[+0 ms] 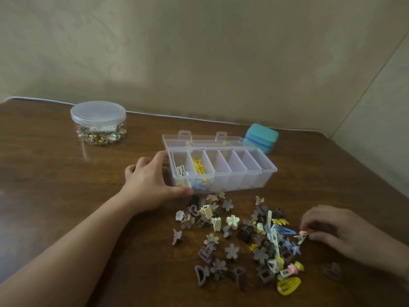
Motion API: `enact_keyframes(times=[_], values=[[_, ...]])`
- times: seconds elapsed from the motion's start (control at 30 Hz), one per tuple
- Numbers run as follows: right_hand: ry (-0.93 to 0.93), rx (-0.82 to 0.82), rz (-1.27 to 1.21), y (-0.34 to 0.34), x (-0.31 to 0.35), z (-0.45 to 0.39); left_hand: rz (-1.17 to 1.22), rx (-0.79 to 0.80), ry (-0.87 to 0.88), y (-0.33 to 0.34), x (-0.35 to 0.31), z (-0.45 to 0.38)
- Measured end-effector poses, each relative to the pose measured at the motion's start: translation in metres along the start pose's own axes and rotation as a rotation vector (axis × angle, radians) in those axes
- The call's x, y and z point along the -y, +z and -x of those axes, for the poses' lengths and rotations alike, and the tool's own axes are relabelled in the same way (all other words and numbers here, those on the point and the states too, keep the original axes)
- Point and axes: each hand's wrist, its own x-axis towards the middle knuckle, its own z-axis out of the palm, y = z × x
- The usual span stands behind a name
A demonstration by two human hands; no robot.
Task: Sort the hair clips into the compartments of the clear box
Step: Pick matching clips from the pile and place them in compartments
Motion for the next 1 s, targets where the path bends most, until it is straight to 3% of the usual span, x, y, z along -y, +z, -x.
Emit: enact_keyframes(times=[0.07, 0.17, 0.37, 0.5, 0.7, 0.83, 1.0], values=[[0.035, -0.030, -0.038, -0.009, 0.003, -0.002, -0.002, 0.003, -0.004, 0.000, 0.000, 0.000], [0.030, -0.203, -0.138, -0.024, 0.016, -0.022, -0.007, 0.002, -0.003, 0.000, -0.001, 0.000], [0.022, -0.474, -0.219, -0.015, 0.084, -0.117, -0.002, 0.016, -0.003, -0.001, 0.000, 0.000], [0.026, -0.428, -0.118, -0.002, 0.114, -0.149, 0.001, 0.019, 0.002, -0.001, 0.000, 0.000], [-0.049, -0.378, -0.082, -0.012, 0.094, -0.112, 0.002, 0.013, -0.003, -0.002, -0.003, 0.001], [0.067, -0.206, -0.003, -0.006, 0.071, -0.073, 0.001, 0.008, -0.007, -0.002, -0.004, 0.002], [0.150, -0.200, -0.037, 0.007, 0.063, -0.060, -0.001, 0.014, -0.012, -0.003, -0.005, 0.002]])
